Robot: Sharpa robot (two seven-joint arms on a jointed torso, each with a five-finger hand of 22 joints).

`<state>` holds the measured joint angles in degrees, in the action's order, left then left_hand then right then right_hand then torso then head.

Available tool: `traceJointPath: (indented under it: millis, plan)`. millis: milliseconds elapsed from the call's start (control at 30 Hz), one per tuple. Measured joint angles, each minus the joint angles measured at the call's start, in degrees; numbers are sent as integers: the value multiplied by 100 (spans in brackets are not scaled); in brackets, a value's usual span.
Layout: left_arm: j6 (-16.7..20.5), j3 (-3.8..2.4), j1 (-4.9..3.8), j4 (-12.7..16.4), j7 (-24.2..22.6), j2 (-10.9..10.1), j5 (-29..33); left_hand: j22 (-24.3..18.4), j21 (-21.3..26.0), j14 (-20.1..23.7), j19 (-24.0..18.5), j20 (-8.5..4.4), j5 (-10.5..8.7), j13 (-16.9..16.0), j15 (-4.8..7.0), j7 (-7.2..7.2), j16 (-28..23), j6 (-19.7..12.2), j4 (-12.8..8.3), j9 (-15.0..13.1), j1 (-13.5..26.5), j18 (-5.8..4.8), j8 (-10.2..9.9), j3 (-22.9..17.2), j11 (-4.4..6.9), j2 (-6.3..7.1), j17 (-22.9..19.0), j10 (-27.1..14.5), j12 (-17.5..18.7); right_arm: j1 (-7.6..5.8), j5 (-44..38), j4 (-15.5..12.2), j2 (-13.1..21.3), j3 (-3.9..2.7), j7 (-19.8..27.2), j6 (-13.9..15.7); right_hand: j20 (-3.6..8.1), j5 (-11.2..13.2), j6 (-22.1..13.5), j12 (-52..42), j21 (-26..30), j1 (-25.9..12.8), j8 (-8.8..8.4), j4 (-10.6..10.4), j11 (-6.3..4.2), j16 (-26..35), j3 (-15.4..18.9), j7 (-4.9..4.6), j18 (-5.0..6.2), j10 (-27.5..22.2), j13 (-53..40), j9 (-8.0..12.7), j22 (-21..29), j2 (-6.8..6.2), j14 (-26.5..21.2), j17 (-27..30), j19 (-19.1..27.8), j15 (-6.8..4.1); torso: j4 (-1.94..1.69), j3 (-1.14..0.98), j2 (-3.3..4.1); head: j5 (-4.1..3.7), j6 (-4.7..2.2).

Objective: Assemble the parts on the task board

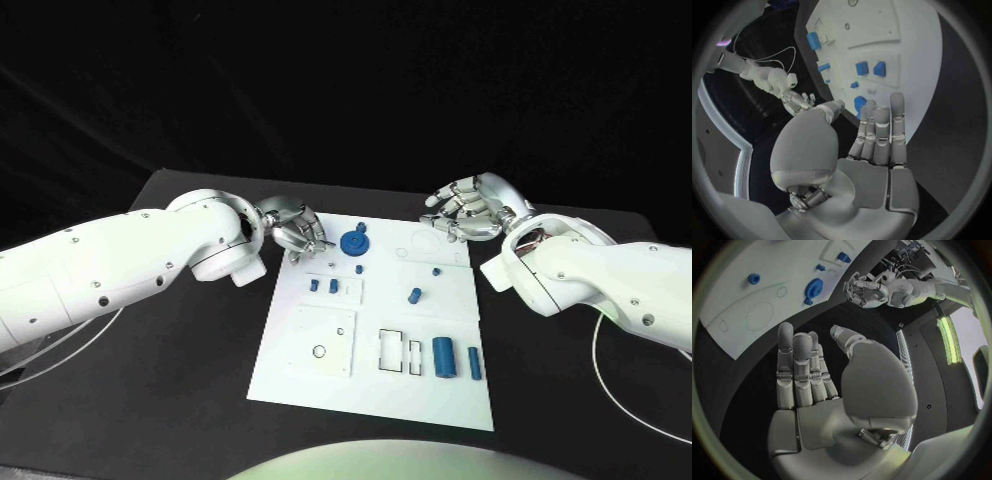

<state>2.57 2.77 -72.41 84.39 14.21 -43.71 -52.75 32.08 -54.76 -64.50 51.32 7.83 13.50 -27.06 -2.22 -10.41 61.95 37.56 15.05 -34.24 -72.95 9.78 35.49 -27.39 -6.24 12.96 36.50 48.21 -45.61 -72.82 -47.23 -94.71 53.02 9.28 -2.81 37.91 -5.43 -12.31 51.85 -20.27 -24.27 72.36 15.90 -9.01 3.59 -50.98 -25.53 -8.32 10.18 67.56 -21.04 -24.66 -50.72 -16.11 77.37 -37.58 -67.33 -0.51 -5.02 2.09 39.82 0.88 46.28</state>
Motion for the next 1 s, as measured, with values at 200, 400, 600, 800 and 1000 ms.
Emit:
traceJointPath:
  millis: [200,400,600,800,1000]
  plan:
    - [488,103,67,-42,-826,241,-324,-126,200,257,-65,66,0,721,-81,-5,-113,97,-349,515,-689,0,-278,-309,-72,161,-271,-173,679,0,0,23,-7,0,3,0,0,-23,0,0,0,0,0,7,0,0,7,0,1,0,7,0,0,0,0,0,0,0,-2,7,1,-41,-26]
    - [725,206,168,-183,-1429,514,-1315,-112,200,320,-85,86,-34,1165,-77,9,-87,280,-459,902,-750,0,-527,-309,-62,223,-382,-77,1058,3,1,27,-10,0,5,-1,0,-23,0,0,0,1,0,7,0,0,7,0,0,0,7,0,0,-1,0,0,0,0,1,9,3,-71,-40]
    - [766,251,185,-372,-1699,732,-2234,-74,200,320,-85,87,-34,1361,-77,-1,34,372,-563,1091,-780,0,-667,-231,-82,265,-414,-57,1219,5,1,26,-16,0,5,-1,0,-23,0,0,0,1,0,7,0,0,7,0,0,0,12,0,5,-1,0,-15,0,0,0,8,7,-73,-43]
    - [634,279,190,-529,-1761,927,-3001,-10,94,221,-84,87,-34,1528,-66,40,306,454,-541,1252,-747,0,-765,-35,-72,298,-414,-6,1316,6,1,22,-23,0,6,-1,0,-23,0,0,0,1,0,7,0,0,7,0,0,0,12,5,5,-1,0,-15,0,0,0,7,10,-73,-44]
    - [429,300,196,-699,-1736,1089,-3453,60,-4,154,-21,88,-34,1623,-76,50,516,505,-533,1345,-747,-1,-823,21,-51,298,-414,15,1367,6,1,15,-22,0,7,-1,0,-23,0,0,0,1,0,7,0,0,7,0,0,0,12,5,5,-1,0,-14,0,0,2,9,13,-73,-48]
